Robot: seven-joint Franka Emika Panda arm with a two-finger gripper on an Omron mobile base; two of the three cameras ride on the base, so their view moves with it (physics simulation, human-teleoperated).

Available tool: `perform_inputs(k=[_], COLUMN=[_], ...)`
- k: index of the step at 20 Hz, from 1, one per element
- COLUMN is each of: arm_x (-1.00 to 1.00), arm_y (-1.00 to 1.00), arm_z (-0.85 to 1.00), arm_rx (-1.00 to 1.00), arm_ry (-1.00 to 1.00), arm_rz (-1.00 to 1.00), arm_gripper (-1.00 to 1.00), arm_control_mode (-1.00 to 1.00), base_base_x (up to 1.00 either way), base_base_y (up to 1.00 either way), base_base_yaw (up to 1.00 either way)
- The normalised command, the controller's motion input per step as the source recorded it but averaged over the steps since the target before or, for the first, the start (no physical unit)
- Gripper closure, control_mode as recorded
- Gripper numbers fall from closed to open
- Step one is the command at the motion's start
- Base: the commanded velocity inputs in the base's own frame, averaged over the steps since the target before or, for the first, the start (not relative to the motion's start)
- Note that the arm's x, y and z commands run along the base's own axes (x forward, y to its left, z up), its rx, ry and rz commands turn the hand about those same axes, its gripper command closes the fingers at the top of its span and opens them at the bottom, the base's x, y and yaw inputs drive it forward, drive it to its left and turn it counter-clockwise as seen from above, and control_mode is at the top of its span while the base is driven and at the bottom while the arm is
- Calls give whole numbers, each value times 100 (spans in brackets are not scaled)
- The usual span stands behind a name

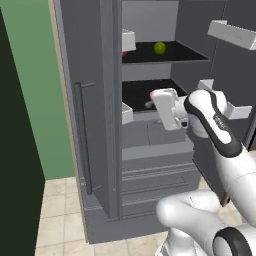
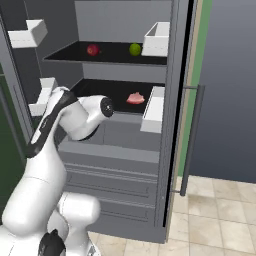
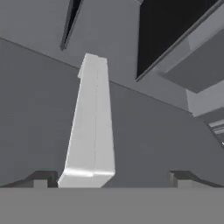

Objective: Open the fridge, remove the pear, lime, and steak, and place them on any counter.

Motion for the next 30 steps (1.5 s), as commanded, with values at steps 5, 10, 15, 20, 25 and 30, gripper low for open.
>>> perform_inputs(k=[5,10,15,20,25,30], arm_x=[51,14,-7,-31,-62,-60], arm_y=[38,66,76,94,-18,-100], arm_z=[-57,-34,-5,-15,0,24], arm_rx=[-8,-6,-5,-9,-2,-4], arm_ry=[0,0,-3,-8,0,7], arm_rz=[17,14,9,9,0,-10], arm_gripper=[-100,-100,-100,-100,-100,-100], arm_control_mode=[-100,-100,-100,-100,-100,-100], base_base_x=[0,0,0,0,0,0], base_base_y=[0,0,0,0,0,0], base_base_yaw=[0,0,0,0,0,0])
